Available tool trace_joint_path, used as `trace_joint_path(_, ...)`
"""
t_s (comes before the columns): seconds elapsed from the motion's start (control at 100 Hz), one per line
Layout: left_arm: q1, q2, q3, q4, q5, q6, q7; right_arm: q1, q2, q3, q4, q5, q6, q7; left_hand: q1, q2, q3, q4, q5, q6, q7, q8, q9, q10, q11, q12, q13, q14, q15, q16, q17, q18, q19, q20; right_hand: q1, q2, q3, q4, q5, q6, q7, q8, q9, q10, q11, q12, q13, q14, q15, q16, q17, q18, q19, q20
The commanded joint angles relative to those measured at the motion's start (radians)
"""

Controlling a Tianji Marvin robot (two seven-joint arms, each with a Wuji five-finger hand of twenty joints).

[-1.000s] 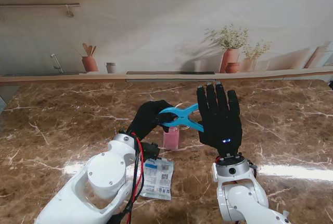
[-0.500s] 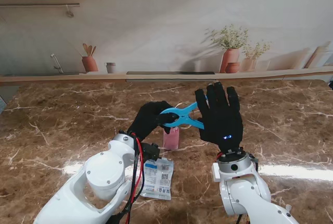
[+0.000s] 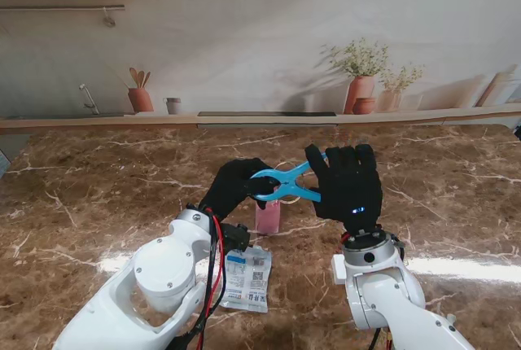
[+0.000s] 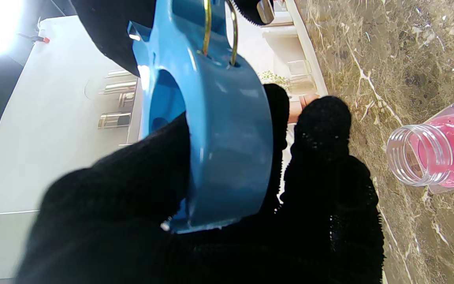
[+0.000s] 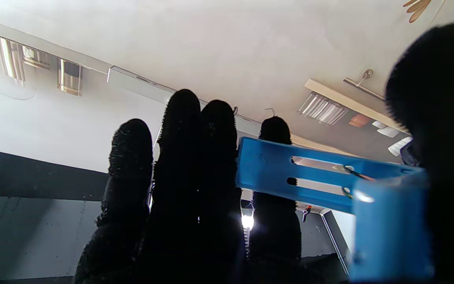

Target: Fill the seasoning bottle

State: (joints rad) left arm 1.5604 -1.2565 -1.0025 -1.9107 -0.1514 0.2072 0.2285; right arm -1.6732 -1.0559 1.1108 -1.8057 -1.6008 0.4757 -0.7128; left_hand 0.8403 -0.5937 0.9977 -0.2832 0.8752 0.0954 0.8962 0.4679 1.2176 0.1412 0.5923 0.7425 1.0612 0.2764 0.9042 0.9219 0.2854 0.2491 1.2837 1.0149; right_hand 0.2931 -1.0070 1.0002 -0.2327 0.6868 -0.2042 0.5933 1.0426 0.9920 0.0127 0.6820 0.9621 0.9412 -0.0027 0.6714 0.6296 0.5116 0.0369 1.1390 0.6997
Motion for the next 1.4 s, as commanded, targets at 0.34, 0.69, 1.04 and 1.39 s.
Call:
trace_joint_path(0.34, -0.001, 0.001, 0.000, -0.003, 0.000, -0.007, -0.001, -0.035, 0.020, 0.022, -0.024, -0.064, -0.052, 0.093, 0.035, 0.017, 0.052, 0.011, 0.062, -0.153, 0.100, 0.012, 0.056, -0.015, 0.031, 0.004, 0.017, 0.025, 0.031, -0.009, 0.000, -0.031, 0.123, 0.038, 0.050, 0.224, 0.057, 0.124, -0.199, 0.149, -0.306, -0.340, -0.534, -0.031, -0.470, -0.601, -0.588, -0.061, -0.440, -0.301, -0.386, 0.000, -0.391, -0.050)
trace_joint_path(0.69, 0.001, 0.002, 0.003, 0.000, -0.005, -0.031, -0.002, -0.006, 0.028, 0.008, -0.003, -0.084, -0.070, 0.062, 0.040, 0.020, 0.050, 0.012, 0.063, -0.152, 0.100, 0.016, 0.052, -0.012, 0.033, 0.006, 0.010, 0.027, 0.031, -0.007, -0.005, -0.032, 0.121, 0.040, 0.164, 0.188, 0.208, 0.134, 0.061, 0.038, -0.074, -0.268, -0.047, -0.156, -0.293, -0.492, -0.216, -0.098, -0.375, -0.278, -0.233, 0.017, -0.329, -0.066)
trace_joint_path(1.04, 0.012, 0.009, -0.011, -0.013, -0.019, -0.034, -0.022, -0.008, 0.017, 0.016, -0.005, -0.068, -0.017, 0.066, 0.038, 0.016, 0.058, 0.017, 0.069, -0.156, 0.110, 0.030, 0.057, -0.013, 0.041, 0.012, 0.011, 0.031, 0.036, -0.004, -0.007, -0.030, 0.121, 0.043, 0.212, 0.191, 0.245, 0.147, 0.026, 0.106, -0.153, -0.312, -0.064, -0.112, -0.328, -0.494, -0.070, -0.070, -0.363, -0.245, -0.122, -0.003, -0.249, -0.089)
trace_joint_path(1.39, 0.021, 0.010, -0.023, -0.021, -0.088, -0.027, -0.041, 0.009, 0.016, 0.013, 0.014, -0.057, -0.006, 0.047, 0.029, 0.019, 0.077, 0.020, 0.062, -0.175, 0.136, 0.101, 0.061, -0.027, 0.053, 0.018, 0.015, 0.030, 0.041, -0.001, -0.008, -0.030, 0.122, 0.049, 0.360, 0.075, 0.243, -0.022, 0.061, -0.001, 0.120, -0.214, 0.050, -0.166, -0.192, -0.219, 0.028, -0.086, -0.221, -0.051, -0.059, -0.027, -0.169, -0.075)
